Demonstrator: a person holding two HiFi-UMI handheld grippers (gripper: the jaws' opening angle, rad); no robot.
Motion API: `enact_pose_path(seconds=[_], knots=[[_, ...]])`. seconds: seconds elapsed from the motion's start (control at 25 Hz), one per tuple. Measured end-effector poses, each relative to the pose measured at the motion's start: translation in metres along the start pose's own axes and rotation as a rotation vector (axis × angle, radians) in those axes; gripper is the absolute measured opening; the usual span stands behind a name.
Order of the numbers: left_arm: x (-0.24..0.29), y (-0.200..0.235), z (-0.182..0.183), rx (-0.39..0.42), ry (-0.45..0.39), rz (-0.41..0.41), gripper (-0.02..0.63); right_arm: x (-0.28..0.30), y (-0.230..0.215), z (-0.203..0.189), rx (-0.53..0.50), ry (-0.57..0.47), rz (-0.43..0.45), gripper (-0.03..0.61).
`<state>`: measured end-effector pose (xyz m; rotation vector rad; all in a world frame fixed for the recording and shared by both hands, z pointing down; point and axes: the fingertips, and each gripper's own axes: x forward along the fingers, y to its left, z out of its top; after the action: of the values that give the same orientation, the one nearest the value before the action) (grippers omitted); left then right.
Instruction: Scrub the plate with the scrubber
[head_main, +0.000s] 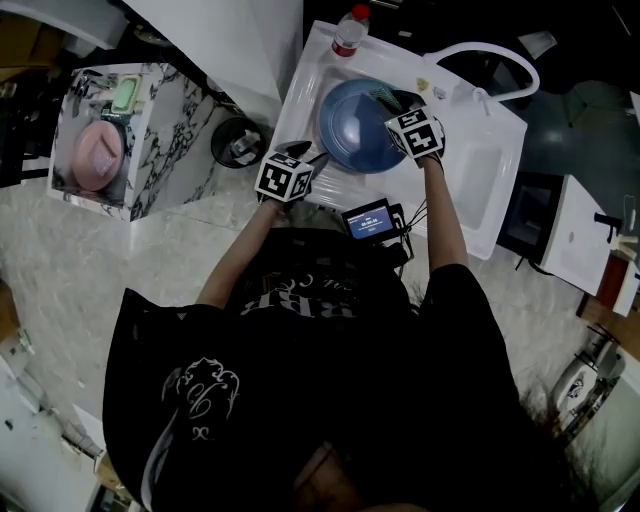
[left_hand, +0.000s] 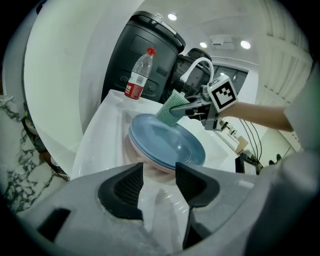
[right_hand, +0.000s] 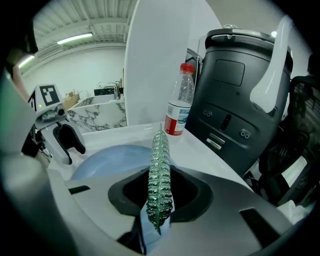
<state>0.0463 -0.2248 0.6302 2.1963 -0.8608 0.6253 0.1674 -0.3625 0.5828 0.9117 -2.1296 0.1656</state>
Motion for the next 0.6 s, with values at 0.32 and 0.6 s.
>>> enact_pose_path(seconds=[0.32, 0.6], knots=[[-0.001, -0.001, -0.001, 0.007, -0.001, -0.002, 0.204, 0.022, -0.007, -0.003, -0.170, 0.061, 0.011, 0.091], [-0.002, 0.000, -0.001, 0.007, 0.009, -0.004, 0.203, 0.019, 0.015, -0.010, -0.137, 0.070, 0.047, 0.091]])
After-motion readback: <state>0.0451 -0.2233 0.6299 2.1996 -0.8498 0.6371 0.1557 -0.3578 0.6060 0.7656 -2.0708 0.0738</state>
